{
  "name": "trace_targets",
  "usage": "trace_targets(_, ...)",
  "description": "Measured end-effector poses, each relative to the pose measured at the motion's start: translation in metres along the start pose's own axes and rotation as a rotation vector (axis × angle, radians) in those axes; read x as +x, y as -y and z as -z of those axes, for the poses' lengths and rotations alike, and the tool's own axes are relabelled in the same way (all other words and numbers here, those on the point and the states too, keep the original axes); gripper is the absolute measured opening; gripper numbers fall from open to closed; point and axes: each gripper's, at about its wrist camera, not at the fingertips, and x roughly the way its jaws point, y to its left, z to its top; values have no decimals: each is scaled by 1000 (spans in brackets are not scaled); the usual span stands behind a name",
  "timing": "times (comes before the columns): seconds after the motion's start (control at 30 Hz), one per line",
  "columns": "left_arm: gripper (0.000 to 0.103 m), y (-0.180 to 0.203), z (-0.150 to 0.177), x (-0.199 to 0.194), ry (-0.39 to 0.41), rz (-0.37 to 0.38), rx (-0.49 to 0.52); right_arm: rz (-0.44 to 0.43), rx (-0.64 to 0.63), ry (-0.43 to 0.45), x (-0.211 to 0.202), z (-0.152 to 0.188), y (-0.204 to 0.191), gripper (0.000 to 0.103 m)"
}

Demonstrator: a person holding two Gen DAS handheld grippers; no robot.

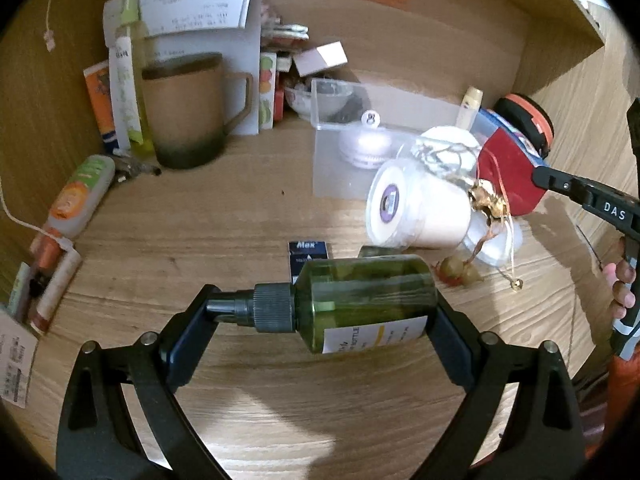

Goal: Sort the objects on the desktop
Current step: 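Grasp the green spray bottle with the left gripper while the right gripper grasps the red pouch, then carry the green bottle and red pouch with both grippers over the clear box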

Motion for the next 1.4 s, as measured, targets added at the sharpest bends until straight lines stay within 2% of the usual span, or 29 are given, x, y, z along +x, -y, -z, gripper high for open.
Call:
trace_targets(0.37, 97, 0, -15, -15, 54, 14, 3, 84, -61, 87, -34, -17, -7, 7)
trace_targets(0.43, 97, -1, -19, -15, 62, 20, -1, 69, -83, 74, -34, -18, -8, 7)
trace_targets(0.53, 97, -1, -22, -15, 68, 29, -8, 37, -72, 10, -23, -13, -6, 8)
trace_targets(0.57, 97, -2, -22, -15, 67, 36, -10, 26, -62, -11, -19, -10, -4, 16)
trace_targets(0.6, 97, -1, -23, -14, 65, 40, -10, 9, -49, -36, -13, -7, -1, 29)
trace_targets(0.67, 97, 0, -23, -12, 60, 37, -2, -1, -28, -65, -3, 0, 4, 45)
trace_targets(0.7, 97, 2, -23, -10, 56, 37, 4, -9, -21, -81, 2, 2, 6, 48)
trace_targets(0.87, 97, 5, -23, -7, 47, 47, 7, -63, 15, -136, 28, 4, 13, 48)
trace_targets(0.93, 97, 6, -22, -7, 46, 47, 7, -90, 30, -167, 40, 4, 16, 46)
trace_targets(1.0, 97, 7, -22, -7, 47, 42, 10, -125, 40, -187, 49, 6, 18, 23)
trace_targets(1.1, 97, 7, -23, -8, 49, 32, 13, -137, 40, -165, 46, 7, 18, 11)
trace_targets(1.4, 97, 5, -37, -3, 62, 33, 9, 6, -32, -26, -4, -5, 12, 5)
